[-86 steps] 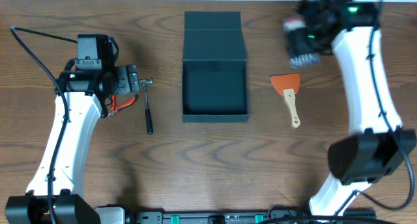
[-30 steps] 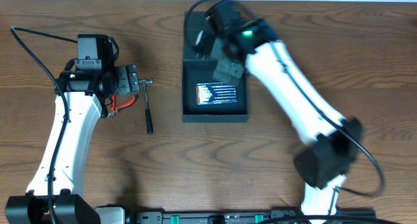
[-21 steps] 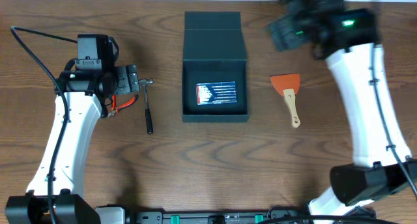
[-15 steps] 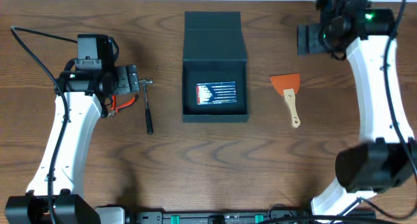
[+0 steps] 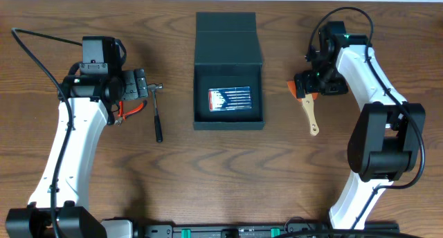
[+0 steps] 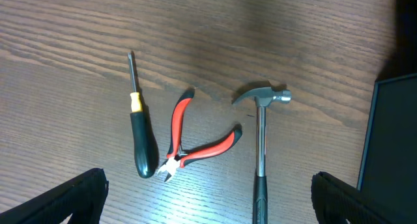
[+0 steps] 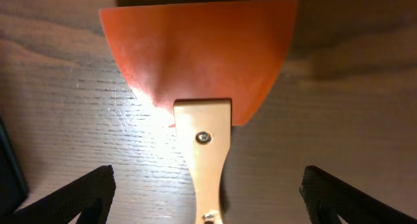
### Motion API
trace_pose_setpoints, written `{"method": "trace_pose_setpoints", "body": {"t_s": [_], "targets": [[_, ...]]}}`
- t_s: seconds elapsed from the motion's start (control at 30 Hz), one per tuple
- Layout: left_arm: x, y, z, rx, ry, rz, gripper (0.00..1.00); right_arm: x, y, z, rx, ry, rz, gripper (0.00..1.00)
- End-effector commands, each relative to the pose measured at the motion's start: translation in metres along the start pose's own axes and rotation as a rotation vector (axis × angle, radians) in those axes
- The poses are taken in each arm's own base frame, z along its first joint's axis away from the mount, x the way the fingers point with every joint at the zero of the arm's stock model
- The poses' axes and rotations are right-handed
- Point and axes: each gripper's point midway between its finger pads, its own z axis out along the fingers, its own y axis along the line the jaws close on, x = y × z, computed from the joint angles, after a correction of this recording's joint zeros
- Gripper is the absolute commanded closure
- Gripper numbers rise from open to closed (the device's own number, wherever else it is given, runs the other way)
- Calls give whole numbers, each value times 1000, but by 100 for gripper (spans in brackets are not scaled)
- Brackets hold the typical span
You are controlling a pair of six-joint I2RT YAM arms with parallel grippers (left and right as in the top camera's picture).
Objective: Pack container
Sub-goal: 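Move the right gripper to the orange scraper and grasp its handle, then lift the orange scraper into the box and open the right gripper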
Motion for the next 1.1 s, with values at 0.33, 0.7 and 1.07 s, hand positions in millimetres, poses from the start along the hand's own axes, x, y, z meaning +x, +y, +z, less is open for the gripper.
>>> {"method": "trace_pose_setpoints", "body": {"t_s": [0.33,0.7,1.07], "targets": [[-3,0,1,-5,0,6,2,39,15,56,-65,107,-105,15],[-3,0,1,-5,0,6,2,38,15,68,-60,75,-81,39],[-3,0,1,-5,0,6,2,28,15,69,-56,35,-81,62]]}}
